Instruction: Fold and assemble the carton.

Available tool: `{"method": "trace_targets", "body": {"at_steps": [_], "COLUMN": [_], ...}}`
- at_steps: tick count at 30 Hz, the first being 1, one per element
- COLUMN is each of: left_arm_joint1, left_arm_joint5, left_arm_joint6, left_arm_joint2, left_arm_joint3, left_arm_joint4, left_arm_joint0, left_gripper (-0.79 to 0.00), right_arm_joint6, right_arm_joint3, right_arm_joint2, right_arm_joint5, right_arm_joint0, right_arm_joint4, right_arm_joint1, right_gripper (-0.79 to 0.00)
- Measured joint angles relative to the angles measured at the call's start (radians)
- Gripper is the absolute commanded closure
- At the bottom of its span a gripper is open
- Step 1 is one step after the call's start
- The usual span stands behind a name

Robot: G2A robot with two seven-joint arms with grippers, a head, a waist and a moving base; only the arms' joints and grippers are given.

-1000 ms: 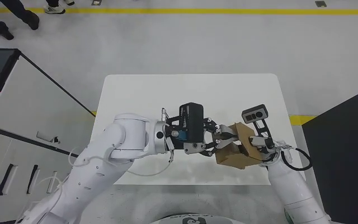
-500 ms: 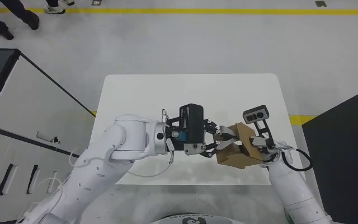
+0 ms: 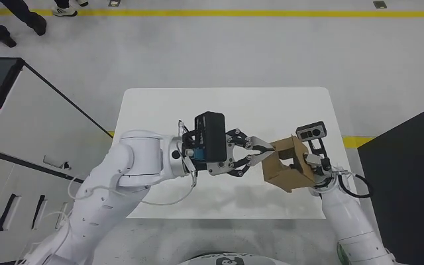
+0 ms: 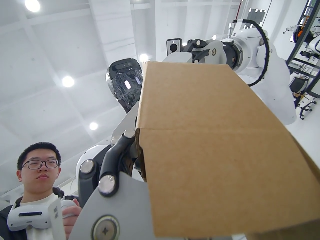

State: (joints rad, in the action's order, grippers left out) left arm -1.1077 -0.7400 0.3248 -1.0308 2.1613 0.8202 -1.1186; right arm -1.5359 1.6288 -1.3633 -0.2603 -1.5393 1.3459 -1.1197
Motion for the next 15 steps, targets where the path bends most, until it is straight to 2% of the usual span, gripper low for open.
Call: {"method": "trace_targets", "body": {"at_steps": [8,15], "left_arm_joint1": [0.000,-0.003], "left_arm_joint5": [-0.001,-0.014], "left_arm_joint6": [-0.001,-0.003], "left_arm_joint2": [-0.005,0.025], "left_arm_joint3": [0.011,0.020], "left_arm_joint4": [0.007,-0.001], "left_arm_joint0": [0.001,0.006], "left_gripper": [0.000,0.000], "right_arm_joint6": [0.000,0.061], "right_arm_joint3": [-0.002,0.010], "right_arm_joint2": [-0.005,-0.014], "right_arm_joint5": [-0.017,-0.046], "right_arm_joint0": [0.005,0.002], "right_arm_joint4": [0.007,-0.028], "right_arm_joint1": [-0.002,-0.008], "right_gripper": [0.000,0.000]}}
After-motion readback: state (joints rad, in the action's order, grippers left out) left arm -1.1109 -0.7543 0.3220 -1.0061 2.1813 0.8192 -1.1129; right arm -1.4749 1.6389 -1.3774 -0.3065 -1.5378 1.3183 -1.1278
